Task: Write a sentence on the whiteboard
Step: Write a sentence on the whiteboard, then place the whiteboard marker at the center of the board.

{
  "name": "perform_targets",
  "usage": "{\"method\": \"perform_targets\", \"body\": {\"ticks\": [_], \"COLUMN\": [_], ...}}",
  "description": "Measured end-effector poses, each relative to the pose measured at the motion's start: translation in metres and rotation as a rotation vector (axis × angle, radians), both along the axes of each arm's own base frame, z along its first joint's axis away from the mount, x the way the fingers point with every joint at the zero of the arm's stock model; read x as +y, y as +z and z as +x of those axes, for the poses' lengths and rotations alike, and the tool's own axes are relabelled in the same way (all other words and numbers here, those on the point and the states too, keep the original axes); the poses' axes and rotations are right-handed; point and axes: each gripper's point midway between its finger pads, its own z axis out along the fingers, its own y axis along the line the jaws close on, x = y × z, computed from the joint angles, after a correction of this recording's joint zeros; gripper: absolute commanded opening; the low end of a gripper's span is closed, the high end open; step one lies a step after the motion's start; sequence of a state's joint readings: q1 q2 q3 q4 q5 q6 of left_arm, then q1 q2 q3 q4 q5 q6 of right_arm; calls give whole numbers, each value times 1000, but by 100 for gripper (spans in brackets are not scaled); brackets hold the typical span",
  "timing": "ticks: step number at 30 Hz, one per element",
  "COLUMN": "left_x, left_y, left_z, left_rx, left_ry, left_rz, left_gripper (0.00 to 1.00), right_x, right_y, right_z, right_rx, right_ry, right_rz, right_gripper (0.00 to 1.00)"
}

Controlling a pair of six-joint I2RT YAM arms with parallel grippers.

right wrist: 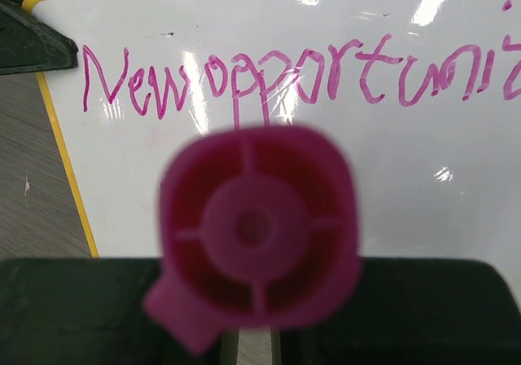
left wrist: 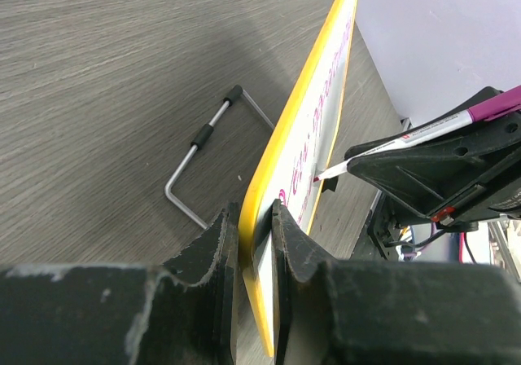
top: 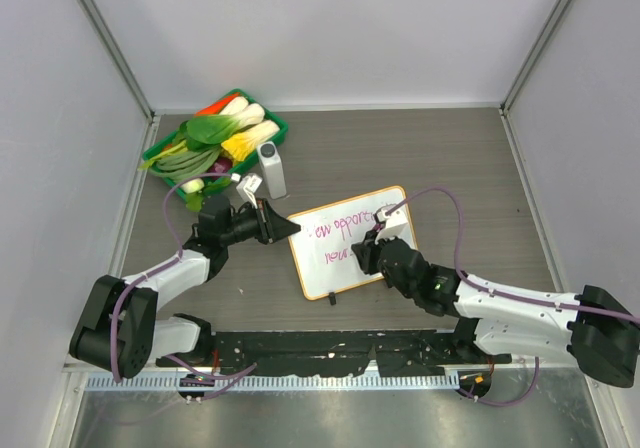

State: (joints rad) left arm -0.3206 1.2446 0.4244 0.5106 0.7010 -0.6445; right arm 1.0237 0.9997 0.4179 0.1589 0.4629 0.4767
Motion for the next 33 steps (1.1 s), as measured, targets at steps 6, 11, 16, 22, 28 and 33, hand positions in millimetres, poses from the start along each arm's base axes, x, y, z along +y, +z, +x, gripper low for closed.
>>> {"method": "perform_targets", "body": {"ticks": [6,11,16,22,28,33], "left_x": [0,0,0,0,3,9], "left_y": [0,0,1,2,-1,0], "left_z": [0,0,0,0,2,3], "left_rx": [0,-1,-3,-6,-24,-50], "left_ry": [0,-1,-1,-2,21,59], "left_rz": [0,-1,-1,-2,27,53], "left_gripper": [0,0,1,18,59,87], "right_x": [1,-6,-16,-29,-37,-41], "right_y": [1,4,31,54,45,31], "right_z": [0,-4,-11,-19,-29,-41], "right_rx": [-1,4,-24,-38,19,110], "right_ry": [-1,-2,-11,-27,-38,-35], "right_rz": [11,12,93,180,181,189], "right_gripper": [1,1,1,1,1,1]}}
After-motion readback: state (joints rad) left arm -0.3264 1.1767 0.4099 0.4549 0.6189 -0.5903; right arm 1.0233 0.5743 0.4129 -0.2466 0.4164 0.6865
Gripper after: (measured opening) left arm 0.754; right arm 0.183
